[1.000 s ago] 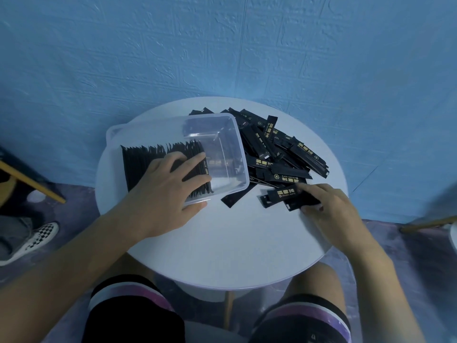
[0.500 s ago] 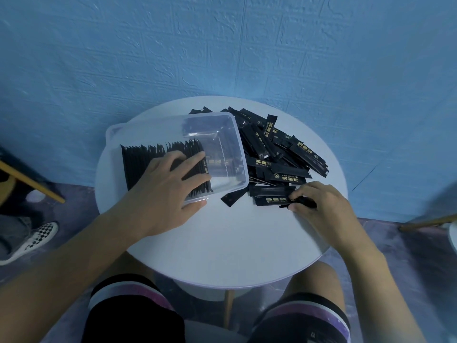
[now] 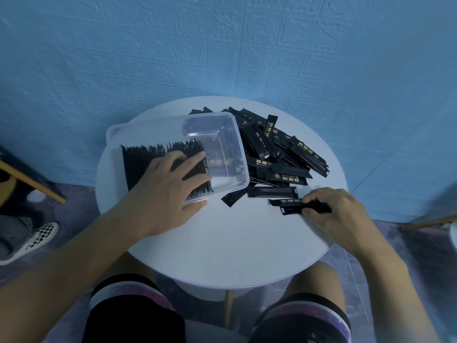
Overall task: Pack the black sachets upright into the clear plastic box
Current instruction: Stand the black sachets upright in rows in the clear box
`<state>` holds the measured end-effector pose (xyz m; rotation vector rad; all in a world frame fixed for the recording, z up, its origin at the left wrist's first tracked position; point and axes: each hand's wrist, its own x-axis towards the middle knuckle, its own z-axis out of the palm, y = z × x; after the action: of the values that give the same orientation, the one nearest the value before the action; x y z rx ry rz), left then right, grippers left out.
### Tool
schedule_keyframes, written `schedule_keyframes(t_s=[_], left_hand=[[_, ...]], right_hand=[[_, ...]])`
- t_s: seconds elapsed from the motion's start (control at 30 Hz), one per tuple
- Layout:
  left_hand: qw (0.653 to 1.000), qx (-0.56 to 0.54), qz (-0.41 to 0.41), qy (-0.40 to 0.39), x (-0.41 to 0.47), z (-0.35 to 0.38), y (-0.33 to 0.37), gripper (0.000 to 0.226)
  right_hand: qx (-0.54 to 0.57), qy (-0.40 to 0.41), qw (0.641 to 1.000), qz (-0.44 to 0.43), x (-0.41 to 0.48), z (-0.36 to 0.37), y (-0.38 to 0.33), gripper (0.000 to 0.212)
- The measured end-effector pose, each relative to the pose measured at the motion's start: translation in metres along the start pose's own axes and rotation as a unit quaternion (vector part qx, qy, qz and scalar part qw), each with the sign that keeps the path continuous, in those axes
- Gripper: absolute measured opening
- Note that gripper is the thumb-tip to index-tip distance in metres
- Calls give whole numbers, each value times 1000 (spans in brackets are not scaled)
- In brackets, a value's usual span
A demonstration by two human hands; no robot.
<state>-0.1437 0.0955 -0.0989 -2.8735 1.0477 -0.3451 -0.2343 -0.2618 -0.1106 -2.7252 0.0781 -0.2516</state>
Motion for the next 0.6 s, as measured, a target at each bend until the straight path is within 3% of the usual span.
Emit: schedule_keyframes(t_s=[0.13, 0.37, 0.6], left_hand=[[1000, 1, -3, -3, 0, 0, 0, 57], [1000, -2, -3, 2, 0, 1, 0, 56], [1000, -5, -3, 2, 0, 2, 0, 56]], right_hand=[[-6, -31, 999, -6, -1, -1, -2, 25], [4, 21, 999, -45, -1, 12, -26, 9], [13, -2, 999, -35, 6, 23, -52, 18]])
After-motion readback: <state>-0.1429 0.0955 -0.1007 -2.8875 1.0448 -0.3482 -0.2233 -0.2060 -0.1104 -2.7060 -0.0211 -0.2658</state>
